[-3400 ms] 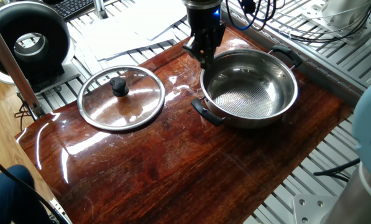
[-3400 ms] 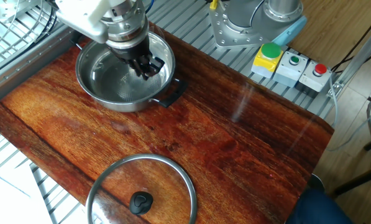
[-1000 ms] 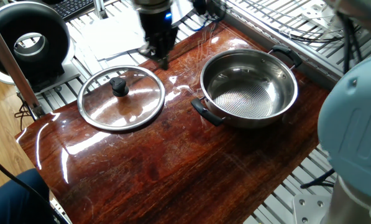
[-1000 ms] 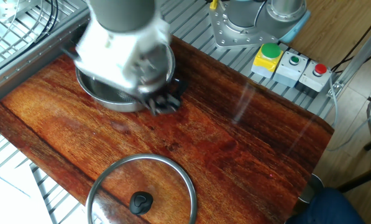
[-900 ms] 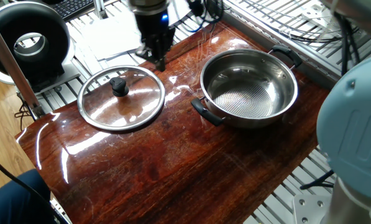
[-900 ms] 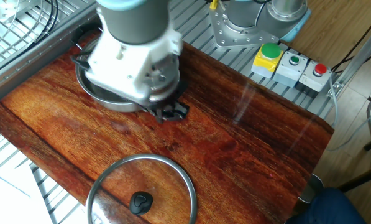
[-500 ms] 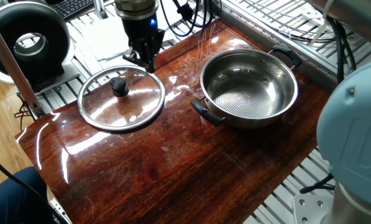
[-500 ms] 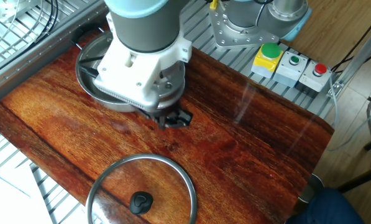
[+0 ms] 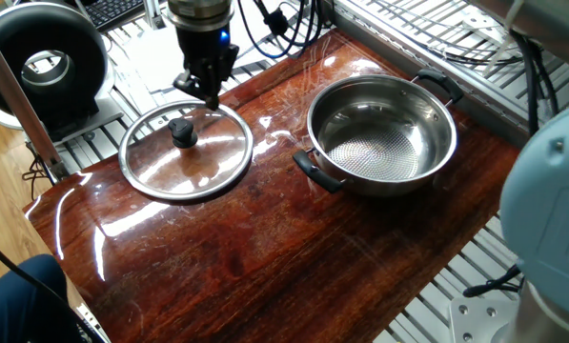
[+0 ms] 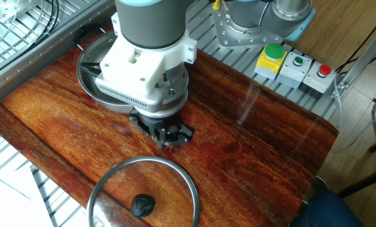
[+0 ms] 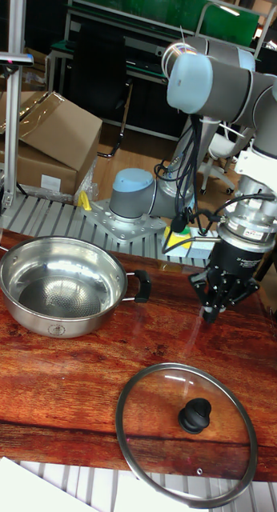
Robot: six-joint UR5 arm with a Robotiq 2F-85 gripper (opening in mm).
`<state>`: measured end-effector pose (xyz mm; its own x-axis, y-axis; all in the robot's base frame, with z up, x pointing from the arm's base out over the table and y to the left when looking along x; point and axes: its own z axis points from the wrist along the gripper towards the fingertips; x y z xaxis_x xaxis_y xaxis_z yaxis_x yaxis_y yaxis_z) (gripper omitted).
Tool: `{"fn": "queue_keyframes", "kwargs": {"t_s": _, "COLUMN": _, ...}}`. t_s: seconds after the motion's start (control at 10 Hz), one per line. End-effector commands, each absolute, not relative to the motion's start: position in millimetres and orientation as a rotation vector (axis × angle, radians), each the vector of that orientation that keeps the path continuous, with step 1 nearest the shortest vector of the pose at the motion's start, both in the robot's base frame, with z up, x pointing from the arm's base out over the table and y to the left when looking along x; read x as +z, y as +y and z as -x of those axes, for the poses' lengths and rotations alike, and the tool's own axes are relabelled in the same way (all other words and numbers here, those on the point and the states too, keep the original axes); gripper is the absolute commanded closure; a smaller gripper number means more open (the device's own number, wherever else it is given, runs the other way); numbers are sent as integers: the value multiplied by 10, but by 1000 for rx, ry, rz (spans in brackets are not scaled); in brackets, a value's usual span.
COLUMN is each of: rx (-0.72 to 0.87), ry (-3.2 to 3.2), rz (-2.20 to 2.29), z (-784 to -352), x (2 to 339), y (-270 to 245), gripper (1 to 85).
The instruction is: Cover the pot with the lid
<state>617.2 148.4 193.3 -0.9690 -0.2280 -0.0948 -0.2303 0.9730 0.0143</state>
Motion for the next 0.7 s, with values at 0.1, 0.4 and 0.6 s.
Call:
{"fn": "queue_keyframes", "kwargs": {"t_s": 0.1, "rx": 102, "ry": 3023, "rz": 453, "z": -6408, "x": 1902, "y": 1680, "gripper": 843}}
{"fn": "queue_keyframes", "kwargs": {"t_s": 0.4, "rx": 20, "ry": 3101, "rz": 508, "z": -6769, "x": 1576, "y": 1740, "gripper": 837}}
{"fn": "queue_keyframes", "kwargs": {"t_s": 0.6, "rx": 29, "ry": 3126, "rz": 576, "z": -6735, "x": 1387, "y": 1714, "gripper": 513}}
